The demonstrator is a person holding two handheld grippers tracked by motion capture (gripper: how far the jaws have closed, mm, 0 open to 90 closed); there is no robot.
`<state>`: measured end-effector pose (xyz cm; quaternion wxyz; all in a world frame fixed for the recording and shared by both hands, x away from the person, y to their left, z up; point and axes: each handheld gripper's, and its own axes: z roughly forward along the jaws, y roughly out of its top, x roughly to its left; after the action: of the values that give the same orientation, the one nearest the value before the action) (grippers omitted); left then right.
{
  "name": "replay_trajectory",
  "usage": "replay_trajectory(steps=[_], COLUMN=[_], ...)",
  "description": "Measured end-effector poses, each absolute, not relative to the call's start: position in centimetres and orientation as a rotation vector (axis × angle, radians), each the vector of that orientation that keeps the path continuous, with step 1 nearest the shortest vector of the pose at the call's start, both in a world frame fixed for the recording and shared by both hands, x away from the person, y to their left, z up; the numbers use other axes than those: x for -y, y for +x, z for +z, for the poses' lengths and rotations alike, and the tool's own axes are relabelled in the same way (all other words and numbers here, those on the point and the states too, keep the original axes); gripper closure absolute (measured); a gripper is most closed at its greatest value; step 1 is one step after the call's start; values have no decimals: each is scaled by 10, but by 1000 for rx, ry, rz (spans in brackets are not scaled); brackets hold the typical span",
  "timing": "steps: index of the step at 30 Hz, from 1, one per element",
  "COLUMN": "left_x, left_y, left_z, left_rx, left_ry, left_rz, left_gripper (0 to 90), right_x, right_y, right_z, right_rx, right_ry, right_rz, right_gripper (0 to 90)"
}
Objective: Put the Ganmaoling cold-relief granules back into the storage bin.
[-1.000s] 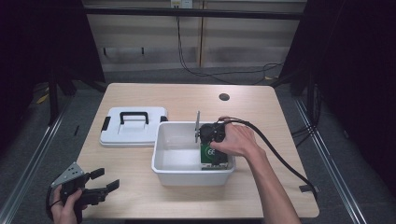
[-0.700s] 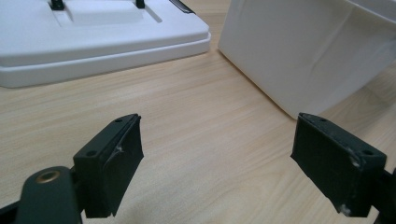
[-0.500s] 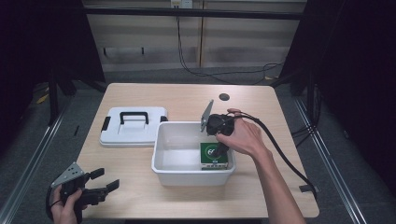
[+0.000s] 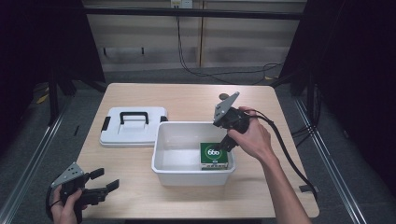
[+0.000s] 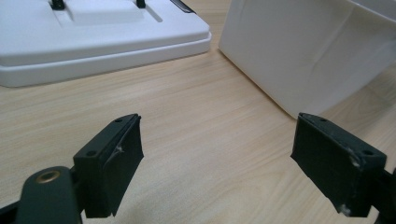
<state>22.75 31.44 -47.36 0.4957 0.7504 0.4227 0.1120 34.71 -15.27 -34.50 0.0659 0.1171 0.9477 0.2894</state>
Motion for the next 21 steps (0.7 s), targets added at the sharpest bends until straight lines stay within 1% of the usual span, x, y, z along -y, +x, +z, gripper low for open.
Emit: replay_trajectory(steps=[4, 9, 16, 21], left_x=[-314, -315, -314, -315], left_y=[228, 227, 228, 227], left_z=[-473, -474, -474, -473], left_rx=[-1025, -1028, -1027, -1024], left_ry=[1818, 1817, 1819, 1813], left_rz=[267, 270, 269, 273], left_gripper=[159, 159, 159, 158], right_x=[168, 187, 223, 247], right_y=[340, 329, 311, 296], right_z=[-346, -349, -357, -353], right_rx=[-2793, -2730, -2583, -2531], right_ry=[416, 468, 635, 694], right_rz=[982, 1025, 1172, 1147], right_gripper=[134, 134, 134, 134])
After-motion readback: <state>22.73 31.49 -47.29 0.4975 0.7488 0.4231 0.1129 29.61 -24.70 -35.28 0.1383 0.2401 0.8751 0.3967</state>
